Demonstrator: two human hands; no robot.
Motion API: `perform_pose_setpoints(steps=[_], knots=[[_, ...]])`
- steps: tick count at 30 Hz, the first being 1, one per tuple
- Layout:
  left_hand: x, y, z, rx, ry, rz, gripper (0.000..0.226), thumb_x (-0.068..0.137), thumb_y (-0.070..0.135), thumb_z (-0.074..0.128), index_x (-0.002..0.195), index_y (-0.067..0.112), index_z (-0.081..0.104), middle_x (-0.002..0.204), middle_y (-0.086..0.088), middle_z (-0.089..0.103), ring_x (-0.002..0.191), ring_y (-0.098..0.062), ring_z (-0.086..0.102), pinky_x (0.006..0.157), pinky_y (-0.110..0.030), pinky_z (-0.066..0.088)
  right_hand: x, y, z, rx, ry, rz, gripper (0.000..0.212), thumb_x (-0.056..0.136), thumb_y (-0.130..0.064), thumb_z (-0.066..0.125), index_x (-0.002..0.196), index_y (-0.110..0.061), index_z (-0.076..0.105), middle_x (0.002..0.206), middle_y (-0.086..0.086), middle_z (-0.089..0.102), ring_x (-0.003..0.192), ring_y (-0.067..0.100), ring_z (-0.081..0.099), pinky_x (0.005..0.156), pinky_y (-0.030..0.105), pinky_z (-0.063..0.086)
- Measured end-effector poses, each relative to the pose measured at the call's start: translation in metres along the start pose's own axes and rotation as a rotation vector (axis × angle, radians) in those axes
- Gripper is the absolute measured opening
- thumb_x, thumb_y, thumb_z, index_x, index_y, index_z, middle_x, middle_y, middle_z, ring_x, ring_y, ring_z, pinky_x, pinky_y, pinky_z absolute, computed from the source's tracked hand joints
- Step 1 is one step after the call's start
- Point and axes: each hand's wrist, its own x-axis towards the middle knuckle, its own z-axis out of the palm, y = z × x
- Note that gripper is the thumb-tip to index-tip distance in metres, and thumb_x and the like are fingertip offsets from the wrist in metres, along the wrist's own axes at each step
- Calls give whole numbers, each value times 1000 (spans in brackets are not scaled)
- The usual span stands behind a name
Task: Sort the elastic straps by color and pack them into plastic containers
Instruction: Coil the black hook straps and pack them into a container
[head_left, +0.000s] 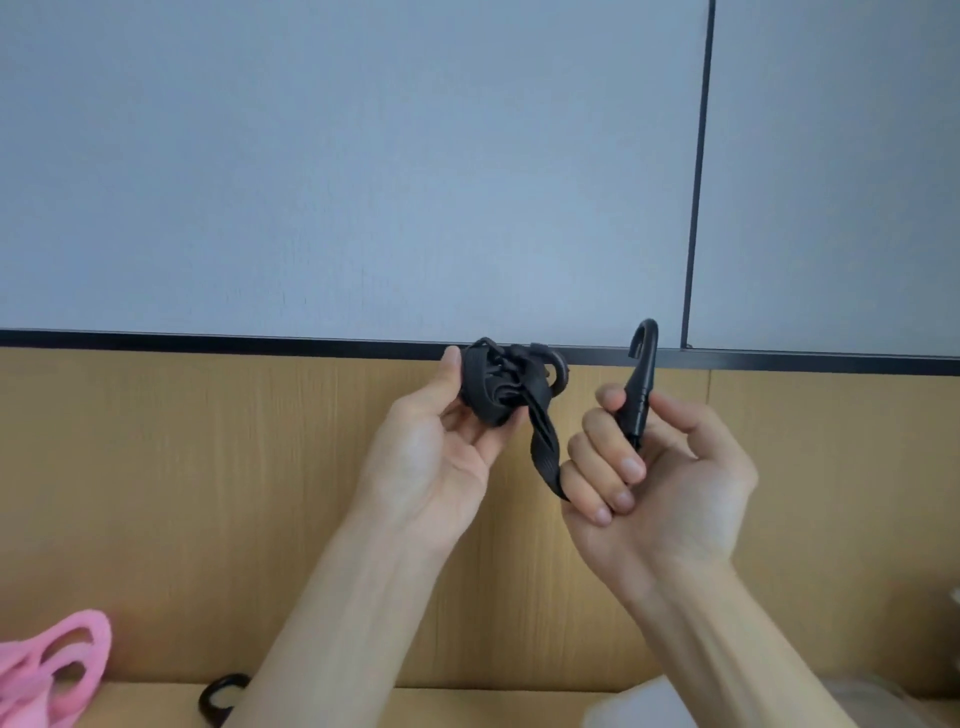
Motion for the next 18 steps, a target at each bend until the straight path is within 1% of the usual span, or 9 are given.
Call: perform_pose_setpoints(steps=[3,5,7,9,10,13,15,17,18], knots=[[-2,-1,3,-70,-45,-53,30,87,16,66,108,-6,65,104,-19,75,98,-30,75,75,-43,64,6,-1,-8,23,41,-5,15,79,-28,51,74,-14,53,49,-6,23,35,8,17,33,21,12],[-3,-4,4,-58,-88,-78,34,81,17,67,107,-6,66,103,-19,75,98,-30,75,72,-42,64,10,-2,-14,31,66,-6,15,79,-27,52,73,-14,54,49,-7,23,34,8,18,32,21,12],[-4,-10,3,10,-174,-121,34,81,19,67,105,-6,69,107,-20,74,100,-29,75,75,-40,64,13,-2,-19,32,98,1,21,82,-27,50,67,-14,57,48,-7,24,34,7,18,31,19,13],[-6,-16,1,108,-278,-168,30,85,23,68,100,-3,75,112,-22,72,103,-30,73,80,-38,62,16,-3,-24,22,168,7,31,86,-26,50,58,-16,59,49,-7,25,35,7,19,32,18,12],[-6,-18,0,164,-324,-184,29,87,25,69,97,-1,77,111,-22,71,104,-30,72,81,-37,62,17,-4,-27,5,206,9,31,86,-26,51,57,-16,59,52,-7,26,37,8,18,34,18,12],[-8,-22,-3,379,-436,-190,34,85,34,68,95,4,79,103,-18,73,98,-27,72,80,-33,61,21,-8,-34,-57,265,12,22,85,-28,52,67,-16,57,58,-5,26,54,14,10,47,24,9],[-9,-24,-4,536,-452,-169,48,86,39,66,104,-4,73,104,-20,74,99,-30,71,80,-34,60,24,-12,-38,-54,249,2,20,86,-29,50,72,-16,54,54,-6,26,57,14,9,55,29,7],[-7,-27,-7,695,-442,-153,66,86,42,66,115,-18,60,107,-23,73,101,-35,70,84,-38,59,25,-16,-40,-47,217,-16,17,87,-27,48,75,-16,51,53,-6,25,47,11,13,50,25,8],[-8,-28,-7,765,-444,-146,70,87,42,66,117,-21,56,108,-24,73,101,-36,70,87,-41,59,25,-18,-39,-43,197,-24,17,88,-27,47,75,-15,50,53,-5,25,43,10,15,47,23,8]])
